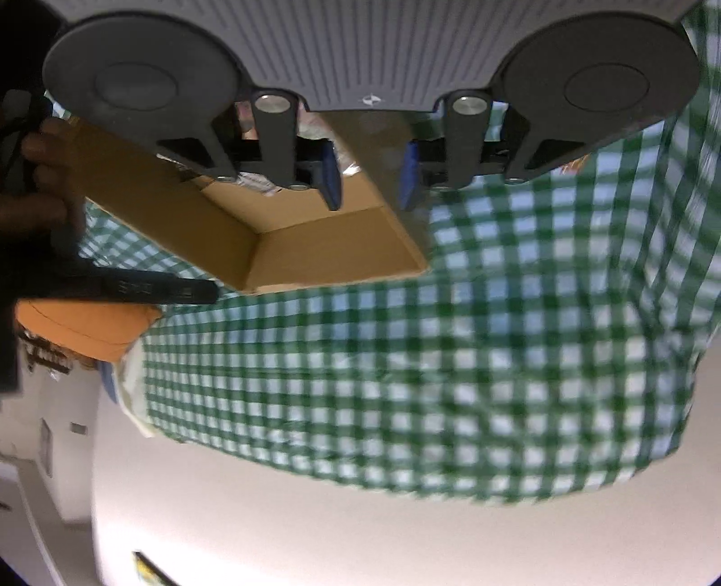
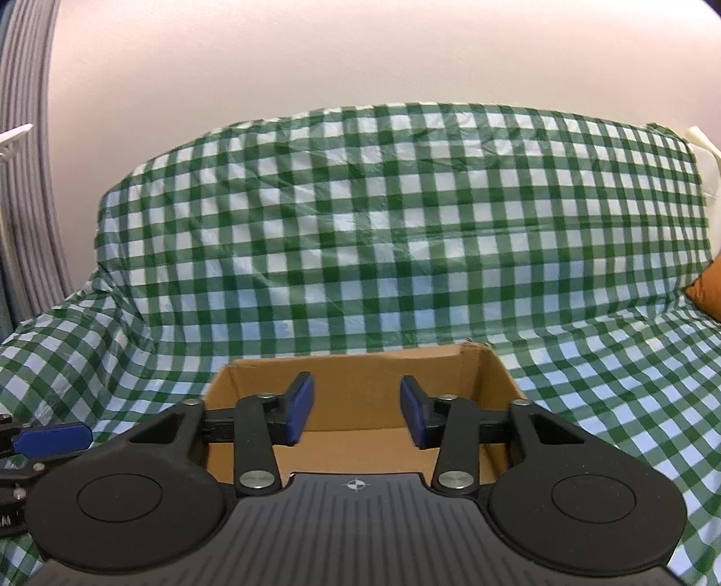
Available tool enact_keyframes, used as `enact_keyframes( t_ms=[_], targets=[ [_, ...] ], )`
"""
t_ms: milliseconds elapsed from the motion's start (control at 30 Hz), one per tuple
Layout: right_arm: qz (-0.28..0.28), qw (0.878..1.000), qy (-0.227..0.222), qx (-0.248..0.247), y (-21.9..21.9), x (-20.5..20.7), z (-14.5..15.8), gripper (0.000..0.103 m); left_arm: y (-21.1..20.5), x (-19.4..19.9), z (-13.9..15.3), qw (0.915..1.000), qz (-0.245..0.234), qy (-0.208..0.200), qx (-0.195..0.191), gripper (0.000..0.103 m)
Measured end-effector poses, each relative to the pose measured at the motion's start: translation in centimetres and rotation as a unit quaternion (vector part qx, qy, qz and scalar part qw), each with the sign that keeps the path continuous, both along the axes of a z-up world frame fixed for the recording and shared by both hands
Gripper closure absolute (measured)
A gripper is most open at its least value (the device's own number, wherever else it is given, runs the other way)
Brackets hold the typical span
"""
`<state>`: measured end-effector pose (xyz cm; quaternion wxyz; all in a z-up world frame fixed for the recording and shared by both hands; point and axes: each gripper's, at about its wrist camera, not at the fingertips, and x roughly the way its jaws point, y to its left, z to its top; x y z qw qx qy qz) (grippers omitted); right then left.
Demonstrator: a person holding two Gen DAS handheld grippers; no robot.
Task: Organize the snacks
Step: 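Move the left tool down to the purple wrapper and red stick, then grasp the purple wrapper with the left tool while the right tool grasps the red stick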
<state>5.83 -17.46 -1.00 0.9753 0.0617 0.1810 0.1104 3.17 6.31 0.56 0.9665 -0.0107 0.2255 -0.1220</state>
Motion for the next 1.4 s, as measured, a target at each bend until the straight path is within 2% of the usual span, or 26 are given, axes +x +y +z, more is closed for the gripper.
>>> enact_keyframes(
  t_ms=[67,167,233,300,333,433,500,533,567,600,633,700,733,800,867,933,1000,1033,1067,1100,1133,1200,1400],
  targets=[
    [0.008,1.000,-0.005,-0.002,0.5,-0.1,0.0,0.081,2.5,1.1,0.9,0.9981,0.039,0.035,-0.031,0.092],
    [0.021,1.000,-0.010,0.001,1.2,-0.3,0.2,0.085,7.2,3.2,3.6,0.9908,0.089,0.060,-0.083,0.096],
    [0.029,0.999,-0.013,0.004,1.5,-0.4,0.4,0.085,10.0,4.4,5.4,0.9872,0.106,0.043,-0.112,0.096],
    [0.036,0.999,-0.008,0.003,1.9,-0.2,0.3,0.085,11.8,5.4,6.1,0.9867,0.131,0.012,-0.096,0.096],
    [0.039,0.999,-0.005,0.003,2.0,-0.1,0.2,0.085,12.8,6.1,6.0,0.9854,0.143,0.011,-0.092,0.096],
    [0.044,0.999,0.001,-0.005,2.3,0.1,0.0,0.084,14.4,7.7,3.8,0.9858,0.135,0.031,-0.095,0.096],
    [0.047,0.999,0.005,-0.009,2.4,0.3,-0.2,0.084,14.5,7.7,1.0,0.9871,0.133,0.046,-0.077,0.096],
    [0.050,0.999,0.005,-0.011,2.5,0.4,-0.3,0.084,14.4,7.7,-0.8,0.9863,0.134,0.066,-0.069,0.095],
    [0.053,0.998,0.006,-0.015,2.6,0.6,-0.4,0.084,14.1,9.1,-2.6,0.9775,0.146,0.145,-0.045,0.095],
    [0.055,0.998,0.006,-0.019,2.8,0.7,-0.4,0.084,14.0,9.9,-3.7,0.9720,0.153,0.174,-0.036,0.095],
    [0.059,0.998,0.006,-0.024,3.0,0.9,-0.5,0.084,14.0,10.6,-4.3,0.9691,0.151,0.191,-0.041,0.095],
    [0.061,0.998,0.005,-0.032,3.5,1.1,-0.6,0.084,14.0,11.8,-5.4,0.9658,0.124,0.214,-0.079,0.091],
    [0.063,0.997,0.005,-0.034,3.6,1.2,-0.7,0.084,13.9,12.2,-5.8,0.9648,0.115,0.222,-0.082,0.090],
    [0.066,0.997,0.005,-0.041,4.1,1.4,-0.8,0.084,13.2,12.9,-6.6,0.9645,0.119,0.228,-0.060,0.079],
    [0.070,0.996,0.010,-0.045,4.6,1.7,-0.9,0.084,12.9,13.4,-7.5,0.9623,0.114,0.240,-0.059,0.071],
    [0.076,0.996,0.013,-0.049,4.9,1.8,-1.1,0.084,13.1,13.8,-8.3,0.9583,0.111,0.255,-0.064,0.071],
    [0.084,0.995,0.014,-0.054,5.4,1.8,-1.3,0.084,12.9,14.0,-9.2,0.9553,0.112,0.268,-0.053,0.071],
    [0.088,0.994,0.015,-0.057,5.7,1.8,-1.3,0.084,12.8,14.0,-9.5,0.9538,0.113,0.274,-0.049,0.071],
    [0.094,0.994,0.015,-0.061,6.0,1.8,-1.4,0.084,12.9,13.8,-9.7,0.9522,0.114,0.279,-0.048,0.077],
    [0.100,0.993,0.013,-0.064,6.2,1.7,-1.4,0.084,13.0,13.8,-9.8,0.9507,0.113,0.284,-0.048,0.088],
    [0.106,0.992,0.010,-0.069,6.5,1.6,-1.4,0.084,13.3,13.6,-9.9,0.9492,0.115,0.289,-0.048,0.090],
    [0.121,0.990,0.005,-0.076,7.0,1.4,-1.4,0.084,14.0,13.3,-9.4,0.9470,0.122,0.292,-0.054,0.093],
    [0.193,0.977,-0.003,-0.092,9.7,0.4,-0.3,0.084,17.4,10.7,-7.4,0.9401,0.149,0.293,-0.091,0.094]
  ],
)
